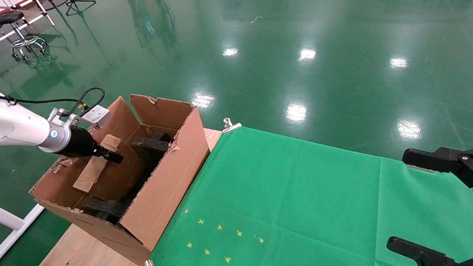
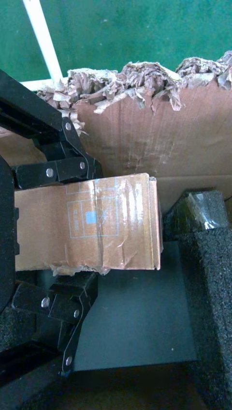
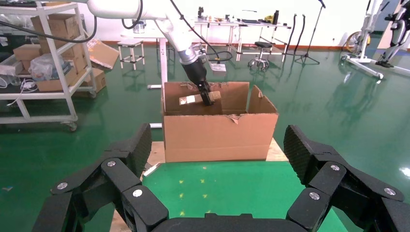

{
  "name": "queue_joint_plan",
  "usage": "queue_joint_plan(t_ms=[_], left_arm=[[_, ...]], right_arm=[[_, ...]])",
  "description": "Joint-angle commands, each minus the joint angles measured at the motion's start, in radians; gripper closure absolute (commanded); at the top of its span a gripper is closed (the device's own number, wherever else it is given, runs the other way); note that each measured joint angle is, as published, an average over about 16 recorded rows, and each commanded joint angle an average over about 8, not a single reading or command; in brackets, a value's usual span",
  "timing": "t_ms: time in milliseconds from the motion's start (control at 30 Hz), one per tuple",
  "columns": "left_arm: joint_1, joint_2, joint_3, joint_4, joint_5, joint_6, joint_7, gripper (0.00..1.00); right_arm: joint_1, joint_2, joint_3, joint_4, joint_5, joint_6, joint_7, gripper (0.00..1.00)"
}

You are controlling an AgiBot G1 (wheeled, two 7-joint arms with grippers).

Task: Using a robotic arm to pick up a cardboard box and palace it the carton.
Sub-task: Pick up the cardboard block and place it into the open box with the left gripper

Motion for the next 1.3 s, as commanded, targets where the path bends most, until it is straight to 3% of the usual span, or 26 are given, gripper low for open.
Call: queue_joint_plan(t_ms=[33,733,1000,1300], left_arm=[[-0.002,0.0,0.001,-0.001,0.001,0.002,-0.001,0.0],[-0.032,-0.01,-0.007,-0.03,-0.01,0.014,0.016,0.0],[-0.103,-0.066,-0.06,-0.156,-0.089,0.085,0.074,0.0],[-0.138,-0.104,-0.073,-0.337,-0.118,0.158,0.044,0.0]], right_arm=[[0.0,0.0,0.0,0.0,0.0,0.0,0.0,0.0],[0.0,0.0,0.0,0.0,0.0,0.0,0.0,0.0],[0.0,0.0,0.0,0.0,0.0,0.0,0.0,0.0],[0.0,0.0,0.0,0.0,0.0,0.0,0.0,0.0]])
